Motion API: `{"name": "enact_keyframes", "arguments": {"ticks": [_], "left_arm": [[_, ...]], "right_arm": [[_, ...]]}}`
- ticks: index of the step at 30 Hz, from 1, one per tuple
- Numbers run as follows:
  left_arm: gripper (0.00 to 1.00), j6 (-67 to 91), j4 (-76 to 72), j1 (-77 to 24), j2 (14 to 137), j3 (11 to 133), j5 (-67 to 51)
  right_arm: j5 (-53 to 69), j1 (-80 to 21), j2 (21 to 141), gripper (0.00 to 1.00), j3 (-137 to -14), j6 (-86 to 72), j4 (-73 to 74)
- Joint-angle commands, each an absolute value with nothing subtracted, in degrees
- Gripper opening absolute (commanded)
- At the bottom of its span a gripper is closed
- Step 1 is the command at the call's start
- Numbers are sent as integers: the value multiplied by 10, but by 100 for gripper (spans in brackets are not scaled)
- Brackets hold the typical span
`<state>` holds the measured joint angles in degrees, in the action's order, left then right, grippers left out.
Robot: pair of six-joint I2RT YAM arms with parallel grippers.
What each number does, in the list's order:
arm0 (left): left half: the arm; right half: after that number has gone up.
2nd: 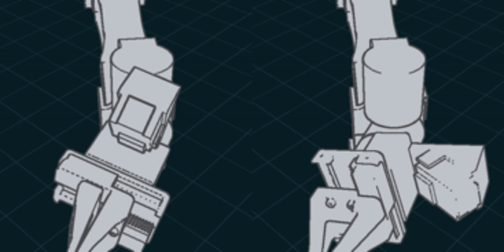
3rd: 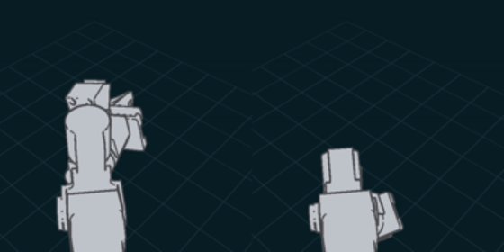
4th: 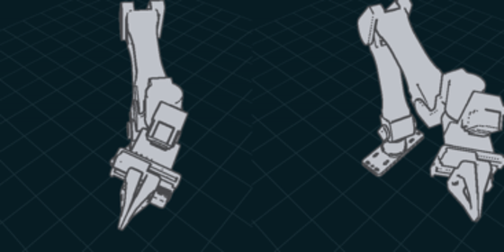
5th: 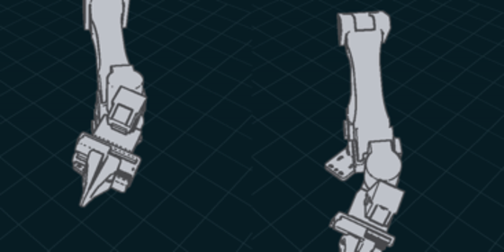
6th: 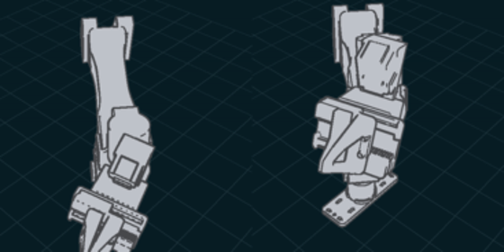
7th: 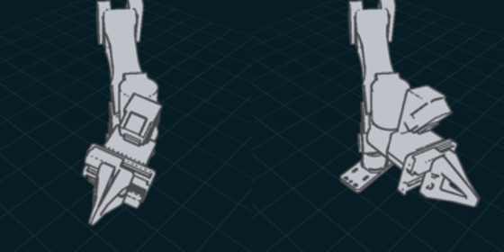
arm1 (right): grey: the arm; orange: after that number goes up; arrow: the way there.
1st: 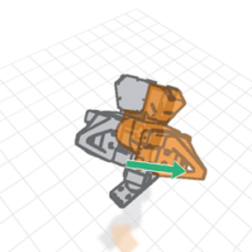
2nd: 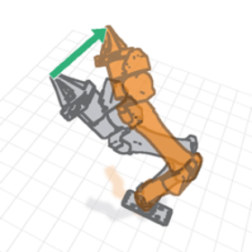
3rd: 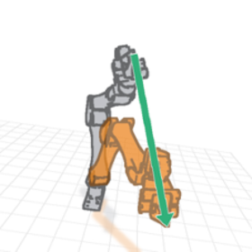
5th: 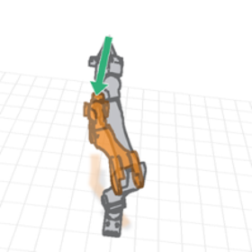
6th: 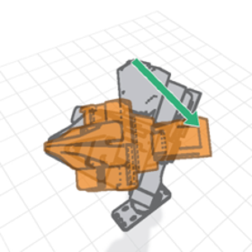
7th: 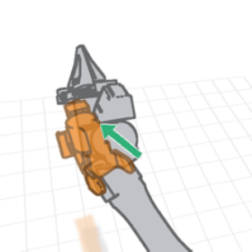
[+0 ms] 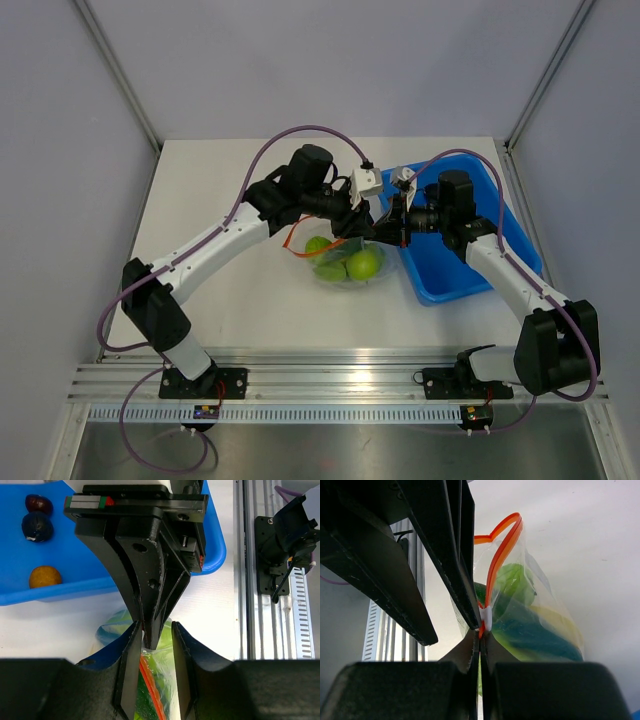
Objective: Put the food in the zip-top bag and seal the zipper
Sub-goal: Zip the zipper food storage bag at the center of the board.
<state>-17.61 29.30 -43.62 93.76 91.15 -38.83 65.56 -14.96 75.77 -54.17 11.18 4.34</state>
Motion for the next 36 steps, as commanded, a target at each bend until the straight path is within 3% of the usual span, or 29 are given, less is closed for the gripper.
{"name": "enact_keyframes", "arguments": {"ticks": [1, 4, 8, 12, 36], "left_arm": [[34, -185, 286, -431, 938, 916, -379], [35, -182, 287, -425, 939, 911, -376], [50, -176, 276, -418, 937, 898, -377], [52, -169, 259, -413, 937, 891, -378], [39, -133, 253, -395, 963, 908, -471]], "right_arm": [[674, -153, 751, 0, -561, 119, 25], [675, -153, 751, 0, -562, 119, 27], [675, -153, 751, 0, -561, 119, 30], [675, -153, 751, 0, -562, 118, 31], [674, -153, 755, 0, -566, 117, 34]]}}
